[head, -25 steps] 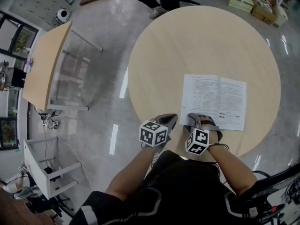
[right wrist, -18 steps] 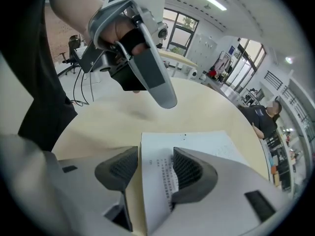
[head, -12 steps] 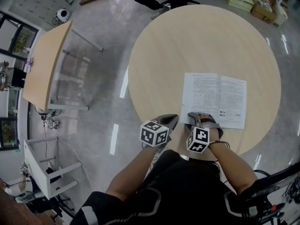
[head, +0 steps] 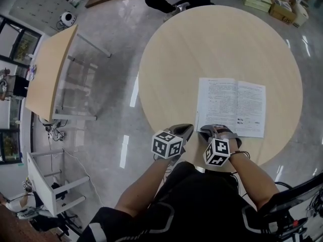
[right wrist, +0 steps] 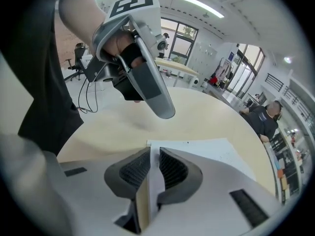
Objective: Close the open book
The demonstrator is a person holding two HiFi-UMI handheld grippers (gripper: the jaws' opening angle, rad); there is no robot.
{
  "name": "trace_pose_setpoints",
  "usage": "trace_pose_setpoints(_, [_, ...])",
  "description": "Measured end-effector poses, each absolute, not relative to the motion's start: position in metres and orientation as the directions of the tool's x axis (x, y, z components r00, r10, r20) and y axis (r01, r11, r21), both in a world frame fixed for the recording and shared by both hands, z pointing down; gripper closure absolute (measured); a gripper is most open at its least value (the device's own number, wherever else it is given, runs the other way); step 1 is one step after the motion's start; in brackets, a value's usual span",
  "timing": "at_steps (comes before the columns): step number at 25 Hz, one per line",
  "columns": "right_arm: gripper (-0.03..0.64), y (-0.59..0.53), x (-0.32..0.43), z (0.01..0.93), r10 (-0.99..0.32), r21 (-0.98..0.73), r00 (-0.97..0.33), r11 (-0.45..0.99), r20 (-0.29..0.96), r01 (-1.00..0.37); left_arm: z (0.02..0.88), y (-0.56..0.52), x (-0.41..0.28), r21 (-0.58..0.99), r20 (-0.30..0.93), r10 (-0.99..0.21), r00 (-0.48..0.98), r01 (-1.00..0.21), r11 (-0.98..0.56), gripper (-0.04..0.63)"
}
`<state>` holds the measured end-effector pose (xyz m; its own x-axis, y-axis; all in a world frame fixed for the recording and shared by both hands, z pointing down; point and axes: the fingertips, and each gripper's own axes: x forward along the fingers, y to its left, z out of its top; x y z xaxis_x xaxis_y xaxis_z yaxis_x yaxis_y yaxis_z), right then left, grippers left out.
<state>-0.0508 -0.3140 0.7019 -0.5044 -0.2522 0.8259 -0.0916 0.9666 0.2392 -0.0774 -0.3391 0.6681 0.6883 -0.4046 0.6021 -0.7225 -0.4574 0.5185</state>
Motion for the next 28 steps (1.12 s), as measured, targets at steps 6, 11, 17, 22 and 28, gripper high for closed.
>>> trace_pose_setpoints(6, [0.592,-0.317,-0.05,0.696,-0.277,0.235,-0.538,0.961,0.796,-0.148,0.669,-0.342,-0.076,0.521,0.6,-0.4,0.693,-0.718,-0.463,0.607])
trace_pose_setpoints(11, [0.603,-0.317,-0.052,0.676,-0.327,0.232,-0.577,0.944,0.748,-0.234,0.661,-0.346,-0.078,0.521,0.589,-0.409,0.697,-0.714,-0.468,0.606])
trace_pose_setpoints(17, [0.609,-0.323,-0.036,0.637,-0.443,0.246,-0.619,0.892,0.649,-0.381,0.643,-0.36,-0.082,0.508,0.566,-0.442,0.696,-0.717,-0.478,0.606])
trace_pose_setpoints(22, [0.612,-0.329,-0.012,0.614,-0.542,0.236,-0.609,0.826,0.579,-0.511,0.629,-0.378,-0.078,0.497,0.54,-0.454,0.709,-0.704,-0.507,0.607])
trace_pose_setpoints(28, [0.615,-0.322,0.017,0.597,-0.634,0.242,-0.57,0.751,0.523,-0.614,0.608,-0.394,-0.046,0.487,0.505,-0.424,0.752,-0.654,-0.578,0.607])
